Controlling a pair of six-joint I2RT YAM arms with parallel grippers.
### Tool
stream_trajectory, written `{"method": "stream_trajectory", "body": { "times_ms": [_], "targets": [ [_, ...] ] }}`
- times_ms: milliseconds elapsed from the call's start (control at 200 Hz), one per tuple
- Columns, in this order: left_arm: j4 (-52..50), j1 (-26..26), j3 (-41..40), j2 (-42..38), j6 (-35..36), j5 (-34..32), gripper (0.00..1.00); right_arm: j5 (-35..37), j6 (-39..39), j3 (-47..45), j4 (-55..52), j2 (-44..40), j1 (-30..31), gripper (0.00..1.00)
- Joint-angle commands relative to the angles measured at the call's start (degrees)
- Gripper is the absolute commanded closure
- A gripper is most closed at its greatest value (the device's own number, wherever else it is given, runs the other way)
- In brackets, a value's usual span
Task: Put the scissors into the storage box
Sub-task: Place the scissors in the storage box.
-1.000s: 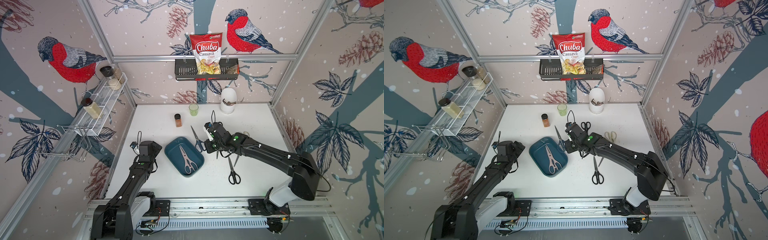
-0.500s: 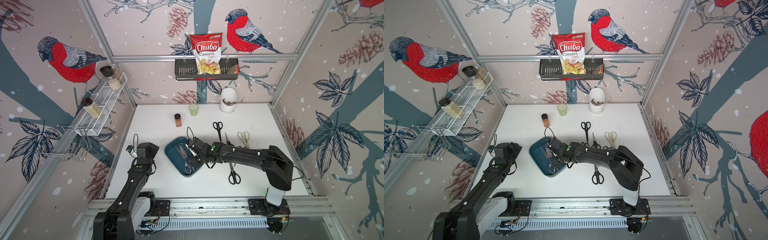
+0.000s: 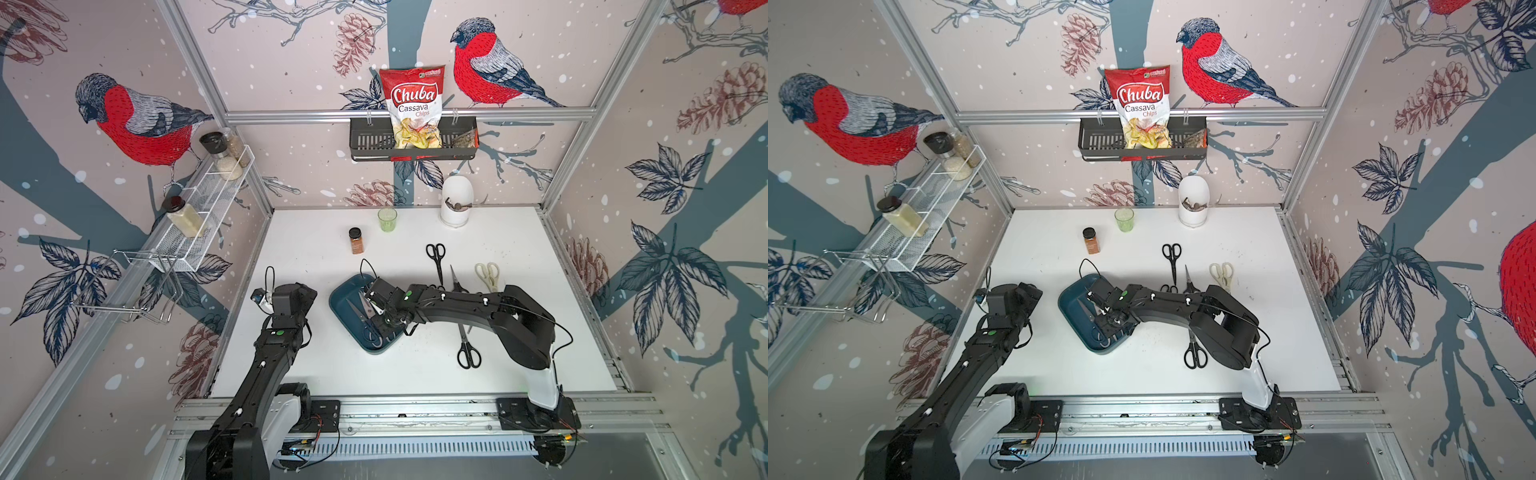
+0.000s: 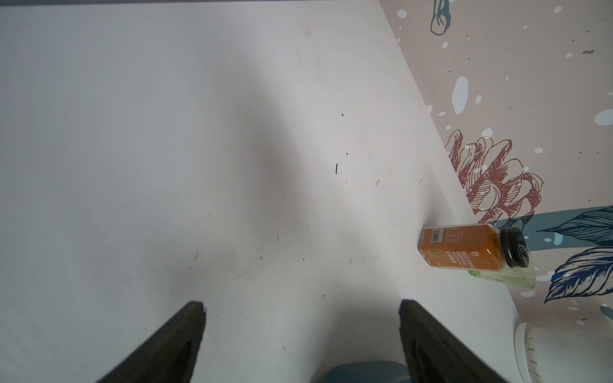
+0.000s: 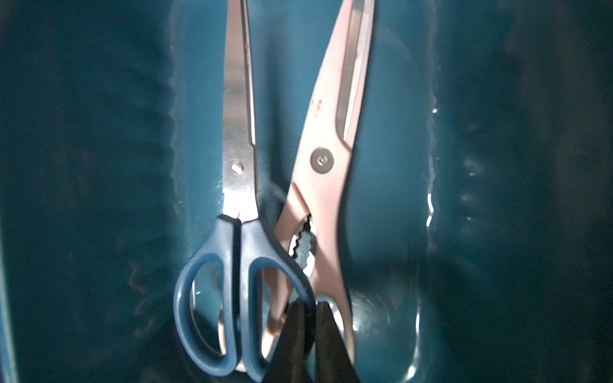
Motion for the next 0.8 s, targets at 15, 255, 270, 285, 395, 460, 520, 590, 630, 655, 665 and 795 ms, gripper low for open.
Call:
{"method": "stream_trajectory", "body": {
  "times_ms": [15, 255, 270, 285, 395, 460, 520, 590, 630, 655, 665, 795],
  "targets": [
    [-0.11, 0.15, 0.15, -0.20, 0.87, -0.62, 0.05, 0.89, 0.19, 0.42, 0.19, 0.02, 0.02, 0.82],
    [-0.03, 0.07, 1.30, -0.29, 1.59, 1.99, 0.05, 1.20, 1.40, -0.39, 2.62, -2.57, -0.64, 0.54],
    [-0.03, 0.13, 1.51, -0.21, 1.73, 2.26, 0.05, 1.20, 1.53, -0.47, 2.88, -2.91, -0.79, 0.54],
    [-0.03, 0.07, 1.75, -0.18, 1.98, 2.56, 0.05, 1.20, 1.77, -0.62, 3.14, -3.19, -1.03, 0.54],
    [0.12, 0.09, 4.14, 0.44, 4.74, 5.46, 0.05, 0.64, 4.47, -2.49, 6.12, -6.60, -4.06, 0.54],
    [0.14, 0.12, 6.09, 1.39, 6.98, 7.95, 0.05, -0.80, 6.54, -4.49, 9.31, -9.26, -6.98, 0.54],
    [0.02, 0.12, 8.19, 2.83, 8.68, 10.64, 0.05, -2.80, 8.61, -7.23, 12.70, -12.10, -10.26, 0.53],
    [-0.25, -0.16, 10.60, 4.92, 10.43, 14.01, 0.05, -4.92, 12.02, -10.73, 16.26, -14.85, -14.56, 0.53],
    [-0.27, -0.47, 11.91, 6.35, 11.44, 16.05, 0.05, -6.73, 13.88, -12.42, 17.66, -15.76, -17.28, 0.53],
    [-0.49, -0.84, 12.76, 7.38, 12.06, 16.96, 0.05, -8.42, 14.78, -13.45, 18.51, -16.13, -19.15, 0.53],
    [-0.58, -1.04, 13.10, 7.78, 12.28, 17.31, 0.05, -9.05, 15.14, -13.83, 18.76, -16.22, -19.82, 0.53],
    [-3.30, -6.06, 17.97, 12.51, 16.28, 17.08, 0.05, -11.34, 17.25, -18.02, 19.86, -16.95, -26.78, 0.54]
  ]
}}
